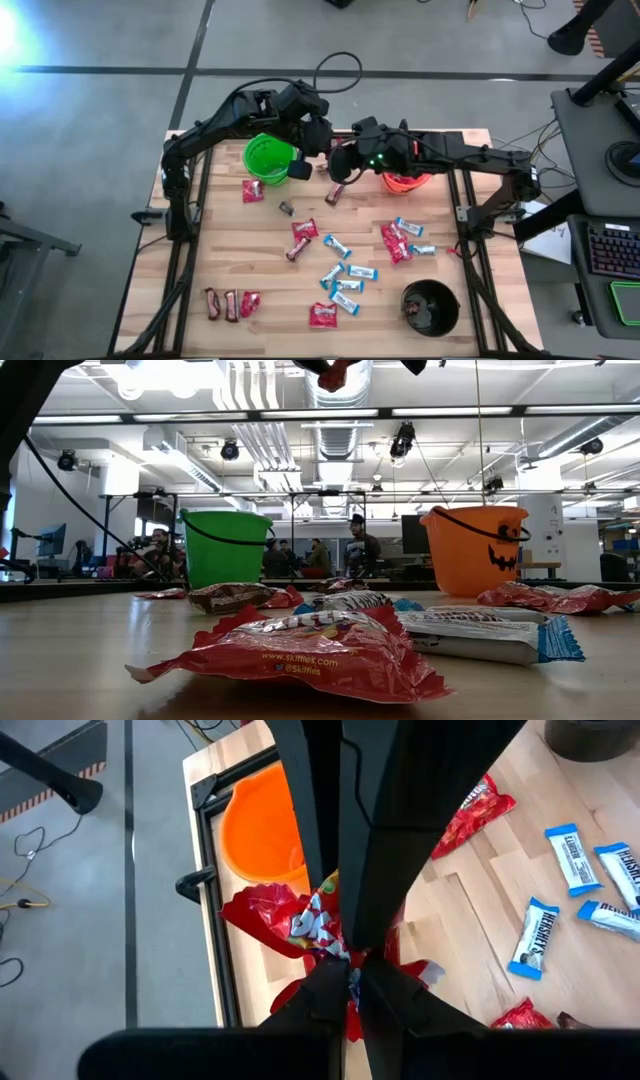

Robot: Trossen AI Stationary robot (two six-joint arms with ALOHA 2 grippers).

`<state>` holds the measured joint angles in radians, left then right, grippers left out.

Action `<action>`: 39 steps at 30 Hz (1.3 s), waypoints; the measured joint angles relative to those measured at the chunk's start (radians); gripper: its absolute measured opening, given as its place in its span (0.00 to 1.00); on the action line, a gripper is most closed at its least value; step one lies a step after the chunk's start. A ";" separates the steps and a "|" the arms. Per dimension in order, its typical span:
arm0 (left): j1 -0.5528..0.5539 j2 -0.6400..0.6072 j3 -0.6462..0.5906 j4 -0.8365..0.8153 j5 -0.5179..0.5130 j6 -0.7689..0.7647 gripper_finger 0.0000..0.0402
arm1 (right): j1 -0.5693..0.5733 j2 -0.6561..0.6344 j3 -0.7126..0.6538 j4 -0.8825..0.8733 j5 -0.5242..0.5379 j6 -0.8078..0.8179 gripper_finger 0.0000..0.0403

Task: Sort candy
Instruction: Put the red candy into the orange bucket

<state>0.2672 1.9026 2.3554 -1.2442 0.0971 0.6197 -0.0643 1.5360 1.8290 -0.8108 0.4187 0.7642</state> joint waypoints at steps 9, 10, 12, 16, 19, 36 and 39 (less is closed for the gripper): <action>0.000 -0.005 0.003 0.015 0.004 0.000 0.00 | 0.000 -0.001 0.047 -0.018 -0.007 -0.061 0.03; 0.000 -0.005 0.003 0.014 0.004 -0.001 0.00 | 0.000 -0.001 0.048 -0.020 -0.007 -0.065 0.03; 0.000 -0.004 0.003 0.013 0.006 -0.005 0.00 | 0.000 -0.001 0.051 -0.036 -0.007 -0.067 0.03; -0.001 -0.002 0.002 0.009 0.006 -0.020 0.04 | 0.000 -0.002 0.048 -0.047 -0.006 -0.067 0.03; -0.001 -0.002 0.002 0.007 0.004 -0.032 0.08 | 0.000 -0.002 0.048 -0.048 -0.004 -0.069 0.03; 0.002 -0.003 -0.001 -0.009 -0.119 -0.053 0.26 | -0.002 -0.018 0.047 -0.106 0.010 -0.085 0.03; 0.002 -0.003 -0.001 -0.006 -0.119 -0.055 0.26 | -0.002 -0.021 0.047 -0.118 0.008 -0.085 0.03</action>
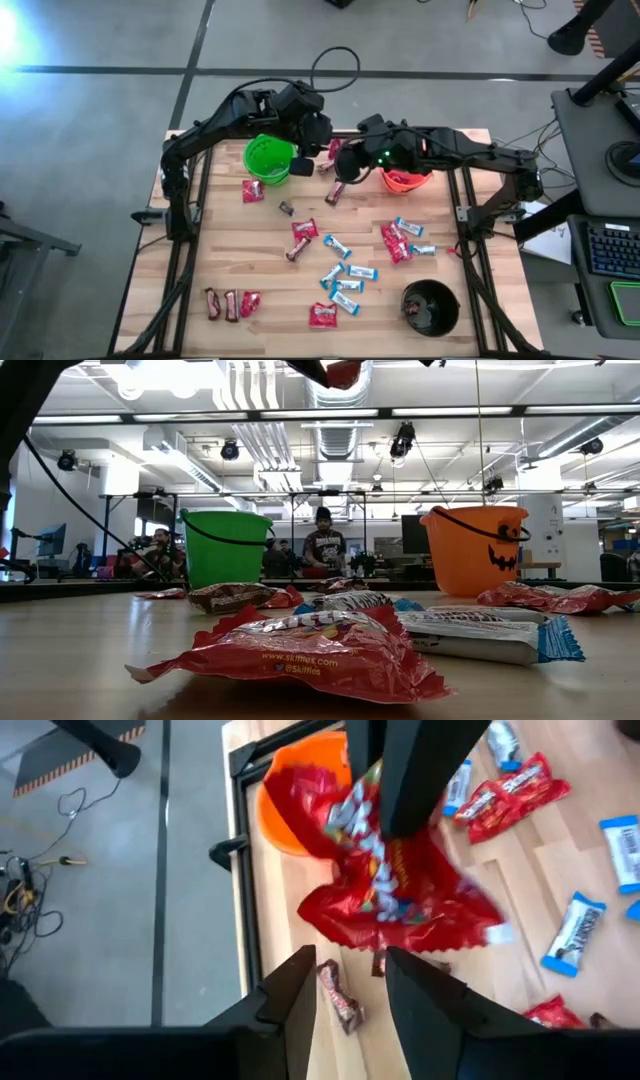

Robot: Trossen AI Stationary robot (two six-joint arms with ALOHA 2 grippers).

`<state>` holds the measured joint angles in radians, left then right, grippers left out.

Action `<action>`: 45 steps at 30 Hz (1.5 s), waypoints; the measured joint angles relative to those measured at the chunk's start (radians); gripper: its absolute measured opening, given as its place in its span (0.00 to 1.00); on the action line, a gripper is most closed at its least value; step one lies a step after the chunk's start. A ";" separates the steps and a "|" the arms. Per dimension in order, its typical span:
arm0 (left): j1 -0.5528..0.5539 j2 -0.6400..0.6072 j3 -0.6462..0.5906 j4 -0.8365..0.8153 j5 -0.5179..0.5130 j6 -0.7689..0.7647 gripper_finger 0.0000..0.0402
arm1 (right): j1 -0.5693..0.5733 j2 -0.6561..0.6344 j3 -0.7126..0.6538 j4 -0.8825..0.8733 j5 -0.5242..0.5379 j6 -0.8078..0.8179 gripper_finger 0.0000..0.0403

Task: Sort candy
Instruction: Put the red candy into the orange bucket

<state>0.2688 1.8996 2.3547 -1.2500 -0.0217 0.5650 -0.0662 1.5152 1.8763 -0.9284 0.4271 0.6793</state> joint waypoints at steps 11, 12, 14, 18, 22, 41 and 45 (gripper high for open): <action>0.001 0.000 0.000 -0.116 0.001 -0.006 0.26 | 0.000 -0.019 0.000 -0.319 0.113 0.079 0.03; 0.001 0.000 0.000 -0.131 0.002 -0.006 0.26 | -0.001 -0.019 0.000 -0.355 0.121 0.088 0.03; 0.001 0.000 0.000 -0.160 0.002 -0.006 0.26 | -0.006 -0.021 0.000 -0.415 0.124 0.104 0.03; 0.001 0.000 0.000 -0.206 0.002 -0.006 0.26 | -0.031 -0.024 0.000 -0.510 0.124 0.110 0.03; 0.001 0.000 0.000 -0.259 0.002 -0.010 0.26 | -0.073 -0.024 0.000 -0.589 0.122 0.086 0.03; 0.050 -0.010 0.000 -0.321 0.002 -0.084 0.26 | -0.342 -0.025 -0.103 -0.643 -0.004 -0.131 0.03; 0.078 -0.018 0.001 -0.321 0.002 -0.091 0.26 | -0.381 -0.025 -0.147 -0.642 -0.068 -0.184 0.03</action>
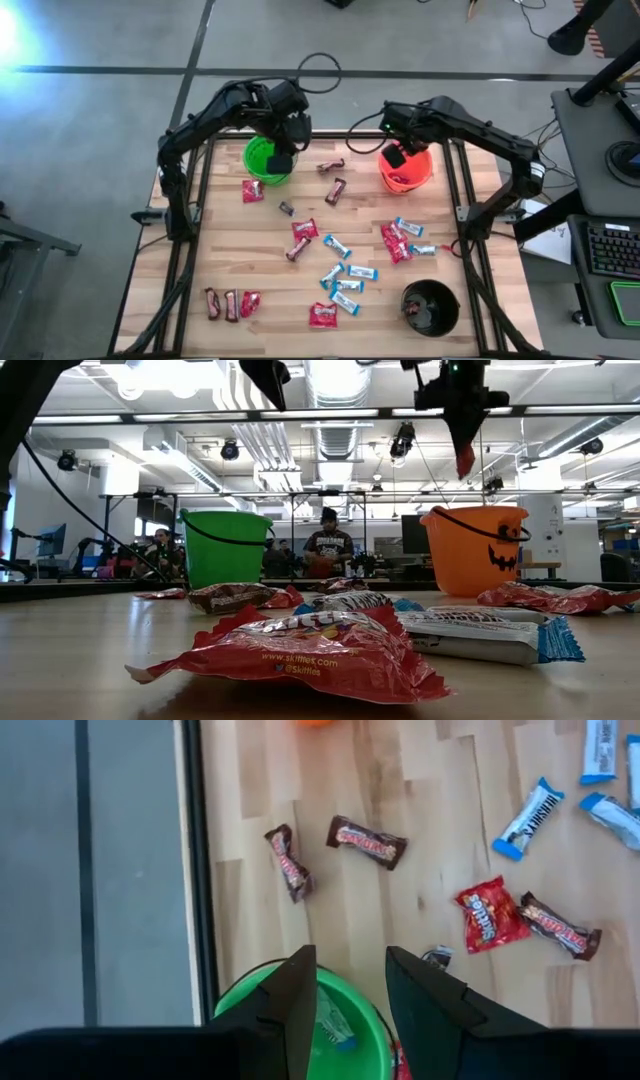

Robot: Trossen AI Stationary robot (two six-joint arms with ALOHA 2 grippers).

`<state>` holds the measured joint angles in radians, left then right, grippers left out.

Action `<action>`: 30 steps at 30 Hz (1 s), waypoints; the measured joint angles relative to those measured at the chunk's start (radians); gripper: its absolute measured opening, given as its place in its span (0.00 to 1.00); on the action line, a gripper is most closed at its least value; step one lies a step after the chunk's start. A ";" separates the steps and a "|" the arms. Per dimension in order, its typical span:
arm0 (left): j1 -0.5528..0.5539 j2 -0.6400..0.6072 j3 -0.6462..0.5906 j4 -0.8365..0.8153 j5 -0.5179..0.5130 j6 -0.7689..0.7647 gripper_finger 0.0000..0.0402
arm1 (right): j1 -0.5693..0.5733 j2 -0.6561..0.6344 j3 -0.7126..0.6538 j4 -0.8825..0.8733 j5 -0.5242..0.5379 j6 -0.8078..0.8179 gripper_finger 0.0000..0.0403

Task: Sort candy
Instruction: Put the red candy into the orange bucket

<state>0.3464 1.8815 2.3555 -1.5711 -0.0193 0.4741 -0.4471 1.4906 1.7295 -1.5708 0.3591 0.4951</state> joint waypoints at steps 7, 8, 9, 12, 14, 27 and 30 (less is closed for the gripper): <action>0.044 -0.001 0.000 0.000 0.000 -0.017 0.26 | -0.016 0.001 -0.078 0.007 0.007 -0.035 0.03; 0.046 -0.001 0.000 0.000 0.000 -0.017 0.26 | -0.017 0.001 -0.083 0.011 0.007 -0.037 0.03; 0.049 -0.001 0.000 0.000 0.000 -0.017 0.26 | -0.016 0.001 -0.089 0.013 0.006 -0.040 0.03; 0.052 -0.001 0.000 0.000 0.000 -0.016 0.26 | -0.016 0.001 -0.101 0.011 -0.012 -0.048 0.03; 0.052 -0.001 0.000 0.000 0.000 -0.014 0.26 | -0.017 0.001 -0.106 0.013 -0.050 -0.054 0.03; 0.054 -0.001 -0.001 0.000 0.000 -0.012 0.26 | -0.016 0.001 -0.109 0.021 -0.126 -0.096 0.03; 0.054 -0.001 -0.001 0.000 0.000 -0.012 0.26 | -0.016 0.001 -0.109 0.032 -0.124 -0.096 0.03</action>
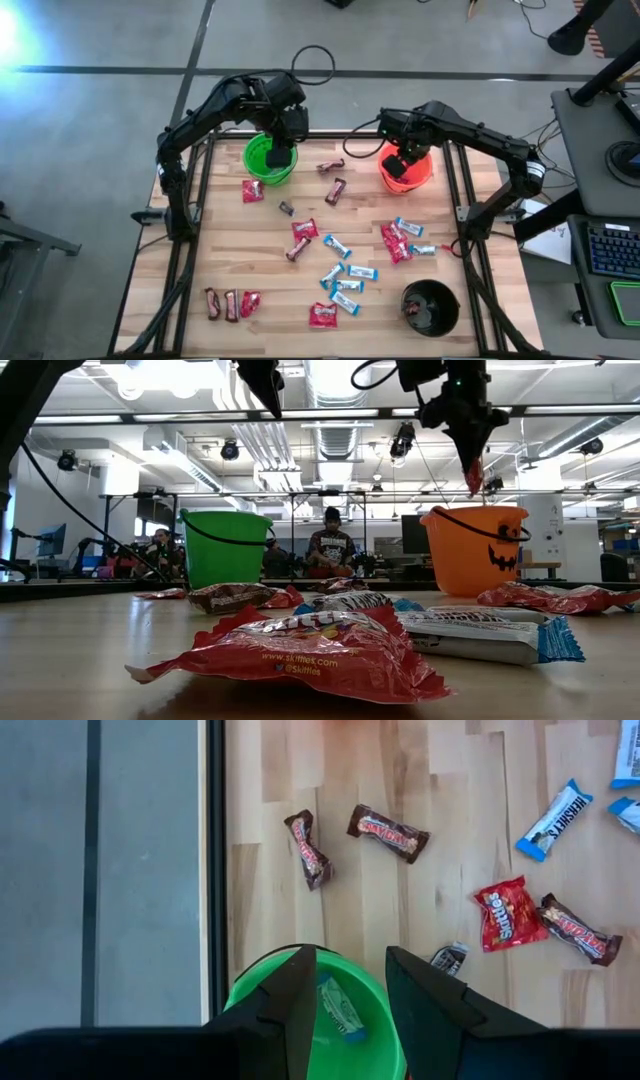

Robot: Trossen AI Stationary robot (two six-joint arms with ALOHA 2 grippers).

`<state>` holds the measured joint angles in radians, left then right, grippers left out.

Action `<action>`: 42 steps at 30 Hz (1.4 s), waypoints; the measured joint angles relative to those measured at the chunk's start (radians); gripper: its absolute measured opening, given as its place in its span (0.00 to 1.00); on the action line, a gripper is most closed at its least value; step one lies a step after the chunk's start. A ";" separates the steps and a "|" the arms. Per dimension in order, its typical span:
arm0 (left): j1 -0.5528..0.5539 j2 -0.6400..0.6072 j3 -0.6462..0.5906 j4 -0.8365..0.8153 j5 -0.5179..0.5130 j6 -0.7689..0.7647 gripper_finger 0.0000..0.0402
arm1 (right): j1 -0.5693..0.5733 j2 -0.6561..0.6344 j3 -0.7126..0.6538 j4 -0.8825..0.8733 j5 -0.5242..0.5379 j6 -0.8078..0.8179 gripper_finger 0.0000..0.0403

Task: Sort candy
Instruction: Put the red candy into the orange bucket

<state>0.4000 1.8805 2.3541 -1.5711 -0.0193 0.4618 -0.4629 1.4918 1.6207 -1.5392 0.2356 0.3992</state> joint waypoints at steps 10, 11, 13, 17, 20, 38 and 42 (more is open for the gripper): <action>0.000 0.000 0.000 0.000 0.000 0.011 0.26 | 0.000 0.000 0.000 0.008 -0.004 0.000 0.03; 0.000 0.000 0.000 0.000 0.000 0.011 0.26 | 0.000 0.000 0.000 0.009 -0.004 0.000 0.03; 0.000 0.000 0.000 0.000 0.000 0.011 0.26 | 0.000 0.000 0.000 0.012 -0.005 0.000 0.03; 0.000 0.000 0.000 0.000 0.000 0.011 0.26 | 0.000 0.000 0.000 0.018 -0.008 -0.015 0.03; 0.000 0.000 0.000 0.000 0.000 0.011 0.26 | 0.000 0.000 -0.003 0.048 -0.008 -0.033 0.03; 0.000 0.001 0.000 0.000 0.001 0.026 0.26 | 0.000 0.063 -0.019 -0.028 -0.160 -0.153 0.08; 0.000 0.001 0.000 0.000 0.001 0.027 0.26 | 0.000 0.090 -0.019 -0.024 -0.135 -0.173 0.13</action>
<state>0.3996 1.8816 2.3539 -1.5711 -0.0185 0.4885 -0.4629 1.5816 1.6017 -1.5633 0.1003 0.2265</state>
